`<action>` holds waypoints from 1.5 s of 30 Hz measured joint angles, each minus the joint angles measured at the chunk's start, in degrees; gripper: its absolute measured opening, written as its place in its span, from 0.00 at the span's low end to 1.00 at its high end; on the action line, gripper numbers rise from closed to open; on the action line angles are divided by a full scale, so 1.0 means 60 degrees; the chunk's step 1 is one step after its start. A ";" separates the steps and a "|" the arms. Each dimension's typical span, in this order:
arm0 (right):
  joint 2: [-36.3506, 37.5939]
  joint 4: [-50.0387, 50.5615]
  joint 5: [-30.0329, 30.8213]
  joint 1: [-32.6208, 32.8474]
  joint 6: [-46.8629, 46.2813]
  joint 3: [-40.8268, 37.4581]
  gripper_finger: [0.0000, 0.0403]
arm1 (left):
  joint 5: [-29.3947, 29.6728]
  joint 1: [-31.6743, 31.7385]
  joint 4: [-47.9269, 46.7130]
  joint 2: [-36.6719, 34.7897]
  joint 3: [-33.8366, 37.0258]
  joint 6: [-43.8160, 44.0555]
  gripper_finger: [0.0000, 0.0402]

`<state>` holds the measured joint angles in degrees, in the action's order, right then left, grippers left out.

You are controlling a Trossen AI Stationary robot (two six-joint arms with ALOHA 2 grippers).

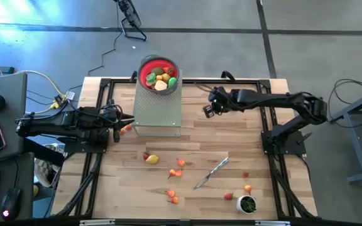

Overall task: Pick & Place Fruit
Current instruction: Put the half kiwi into the red strainer on the shelf

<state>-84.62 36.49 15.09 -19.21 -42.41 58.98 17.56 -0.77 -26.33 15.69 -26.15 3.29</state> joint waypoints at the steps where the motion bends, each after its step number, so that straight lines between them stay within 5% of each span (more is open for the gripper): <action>1: 0.0000 0.0000 -0.0003 -0.0165 0.0007 0.0003 0.08 | 0.0003 0.0002 0.0000 0.0002 0.0000 0.0000 0.17; 18: 0.0000 0.2123 -0.0335 -0.2062 0.0851 0.0004 0.07 | 0.0047 0.0003 0.0000 -0.0001 0.0000 0.0003 0.17; 24: 0.0000 0.1970 -0.2404 -0.3570 0.2196 0.0004 0.03 | 0.0036 0.0003 0.0004 0.0000 0.0000 0.0176 0.17; 34: 0.0025 0.2248 -0.3819 -0.5659 0.3347 0.0007 0.01 | 0.0025 0.0001 0.0007 0.0001 0.0000 0.0288 0.17; 40: 0.0025 0.2859 -0.2392 -0.5852 0.3854 0.0011 0.05 | 0.0022 0.0003 0.0011 0.0001 0.0000 0.0291 0.17; 45: 0.0025 0.3278 -0.2048 -0.5763 0.3891 0.0008 0.21 | 0.0022 0.0003 0.0011 0.0002 0.0000 0.0291 0.17</action>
<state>-84.47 56.16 2.80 -53.79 -19.07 59.03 17.69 -0.76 -26.26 15.70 -26.15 5.04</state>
